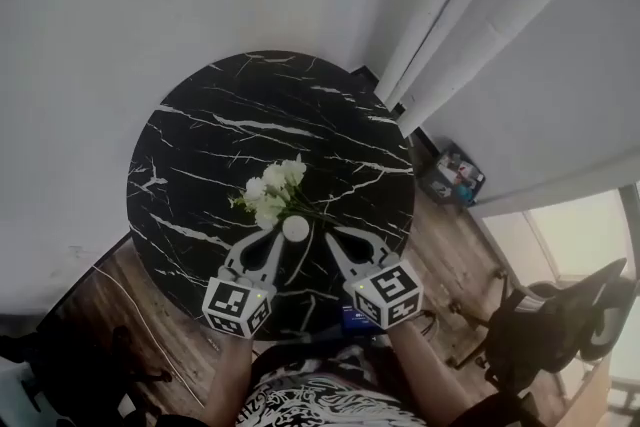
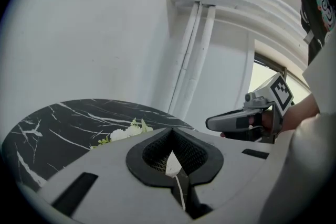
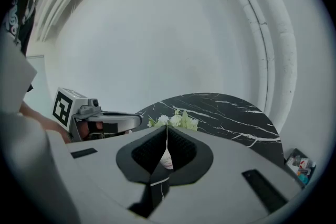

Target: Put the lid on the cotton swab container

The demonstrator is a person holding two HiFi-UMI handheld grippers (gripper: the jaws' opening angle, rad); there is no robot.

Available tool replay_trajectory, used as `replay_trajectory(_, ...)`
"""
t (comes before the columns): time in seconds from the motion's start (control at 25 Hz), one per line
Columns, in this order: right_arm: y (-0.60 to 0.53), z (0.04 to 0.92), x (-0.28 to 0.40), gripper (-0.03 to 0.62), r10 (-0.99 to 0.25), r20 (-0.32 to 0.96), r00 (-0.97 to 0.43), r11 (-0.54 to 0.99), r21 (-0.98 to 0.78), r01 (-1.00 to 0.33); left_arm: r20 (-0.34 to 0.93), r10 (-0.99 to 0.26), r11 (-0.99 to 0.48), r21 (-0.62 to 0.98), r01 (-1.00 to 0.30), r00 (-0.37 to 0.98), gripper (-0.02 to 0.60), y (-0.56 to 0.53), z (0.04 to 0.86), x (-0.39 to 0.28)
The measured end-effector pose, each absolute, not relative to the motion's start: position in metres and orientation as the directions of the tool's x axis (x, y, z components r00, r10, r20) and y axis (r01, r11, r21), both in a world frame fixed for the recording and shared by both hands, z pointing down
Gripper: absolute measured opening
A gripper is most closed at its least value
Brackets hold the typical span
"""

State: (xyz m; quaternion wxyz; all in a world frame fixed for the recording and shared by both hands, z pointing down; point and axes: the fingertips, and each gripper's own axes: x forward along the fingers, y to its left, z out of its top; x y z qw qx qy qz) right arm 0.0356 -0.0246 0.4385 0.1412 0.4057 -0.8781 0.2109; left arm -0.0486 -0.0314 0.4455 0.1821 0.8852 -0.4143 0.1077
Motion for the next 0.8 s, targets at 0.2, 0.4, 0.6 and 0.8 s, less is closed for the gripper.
replay_trajectory(0.2,-0.007,0.423,0.050,0.018,-0.697,0.405,-0.592,0.554,-0.219,-0.803,0.360,-0.702,-0.596,0.174,-0.784,0.614,0.014,-0.023,0.432,-0.048)
replay_trajectory(0.4,0.008,0.406,0.064,0.017,-0.763,0.367,-0.532,0.495,-0.198,-0.846,0.327,-0.722,-0.603,0.135,-0.786,0.610,0.014,-0.013,0.411,-0.049)
replay_trajectory(0.6,0.022,0.392,0.074,0.017,-0.805,0.333,-0.490,0.454,-0.185,-0.872,0.283,-0.740,-0.611,0.099,-0.786,0.610,0.014,-0.006,0.388,-0.047)
replay_trajectory(0.8,0.031,0.384,0.073,0.017,-0.813,0.315,-0.489,0.456,-0.176,-0.872,0.264,-0.752,-0.606,0.086,-0.791,0.605,0.014,0.003,0.379,-0.049)
